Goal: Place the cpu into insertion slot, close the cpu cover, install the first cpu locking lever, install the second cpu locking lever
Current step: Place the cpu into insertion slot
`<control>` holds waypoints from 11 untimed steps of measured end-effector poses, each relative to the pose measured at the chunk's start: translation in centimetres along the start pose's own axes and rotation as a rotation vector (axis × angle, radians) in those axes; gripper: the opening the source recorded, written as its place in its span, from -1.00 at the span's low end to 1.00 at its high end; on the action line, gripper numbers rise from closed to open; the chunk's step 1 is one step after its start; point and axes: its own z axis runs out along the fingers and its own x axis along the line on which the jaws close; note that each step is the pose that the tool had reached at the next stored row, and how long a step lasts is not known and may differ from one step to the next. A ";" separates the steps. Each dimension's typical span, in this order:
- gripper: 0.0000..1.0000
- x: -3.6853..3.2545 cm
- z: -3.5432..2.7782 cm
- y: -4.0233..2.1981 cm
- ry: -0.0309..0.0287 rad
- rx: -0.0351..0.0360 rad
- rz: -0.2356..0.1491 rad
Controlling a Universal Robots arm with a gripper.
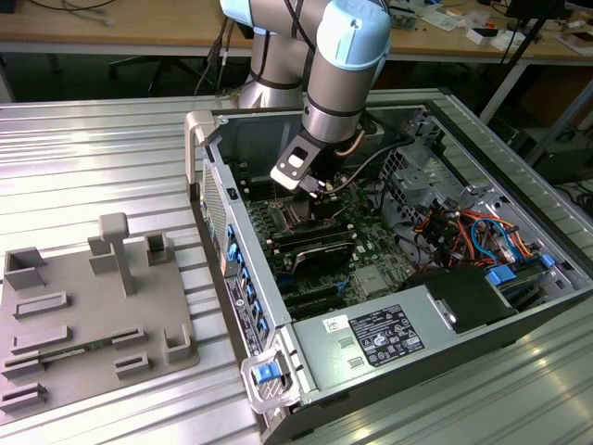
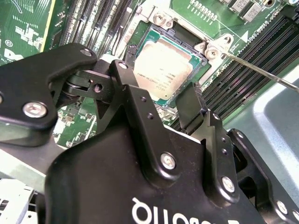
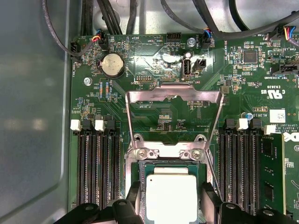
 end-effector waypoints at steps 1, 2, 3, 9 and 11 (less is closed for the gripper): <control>0.24 0.00 0.00 0.00 -0.0001 0.0000 0.000; 0.24 0.01 0.00 0.00 0.0000 0.0000 0.000; 0.24 0.04 0.04 0.00 0.0001 -0.0001 0.000; 0.24 0.17 0.28 -0.01 -0.0001 0.0000 0.000; 0.24 0.17 0.28 -0.01 -0.0001 0.0001 0.000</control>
